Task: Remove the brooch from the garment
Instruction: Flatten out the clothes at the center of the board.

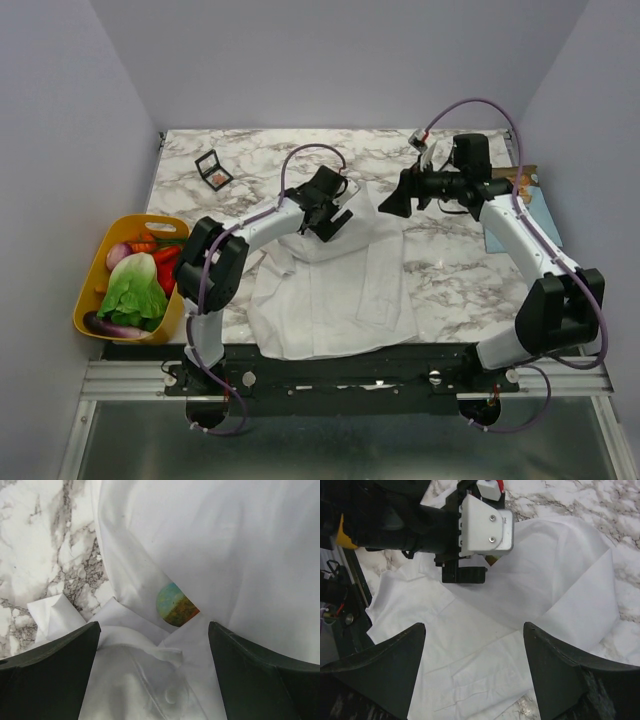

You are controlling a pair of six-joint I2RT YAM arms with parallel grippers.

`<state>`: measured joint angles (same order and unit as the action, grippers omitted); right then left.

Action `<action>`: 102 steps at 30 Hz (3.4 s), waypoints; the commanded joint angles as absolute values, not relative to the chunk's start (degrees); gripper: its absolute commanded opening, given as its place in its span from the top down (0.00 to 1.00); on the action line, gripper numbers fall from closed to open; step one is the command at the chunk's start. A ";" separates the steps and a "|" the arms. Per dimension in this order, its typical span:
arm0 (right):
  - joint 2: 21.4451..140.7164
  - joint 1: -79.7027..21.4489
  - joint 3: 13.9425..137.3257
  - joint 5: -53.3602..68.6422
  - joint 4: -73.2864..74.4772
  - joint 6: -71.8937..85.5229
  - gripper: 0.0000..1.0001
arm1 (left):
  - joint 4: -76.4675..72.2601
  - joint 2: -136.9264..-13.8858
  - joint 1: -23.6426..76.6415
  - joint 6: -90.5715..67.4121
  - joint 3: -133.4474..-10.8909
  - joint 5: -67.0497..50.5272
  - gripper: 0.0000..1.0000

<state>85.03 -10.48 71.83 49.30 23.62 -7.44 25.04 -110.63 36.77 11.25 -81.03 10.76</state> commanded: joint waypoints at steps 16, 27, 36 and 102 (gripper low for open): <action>118.46 -14.76 110.02 29.63 36.55 -2.81 0.10 | 22.85 -104.33 27.95 8.52 -79.90 14.50 0.01; 134.37 -18.90 123.92 20.57 46.66 -3.87 0.09 | 24.61 -101.95 27.86 8.26 -76.90 12.22 0.01; 137.81 -19.60 126.21 12.22 48.34 -4.39 0.11 | 24.70 -102.22 27.77 7.38 -77.52 10.37 0.01; 121.19 -19.07 118.73 5.96 34.80 -4.92 0.38 | 20.92 -108.73 25.84 4.30 -83.33 6.86 0.01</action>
<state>121.93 -17.58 117.14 -2.02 35.00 -3.97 22.17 -110.89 27.05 5.30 -85.41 9.13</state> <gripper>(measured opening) 0.617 0.988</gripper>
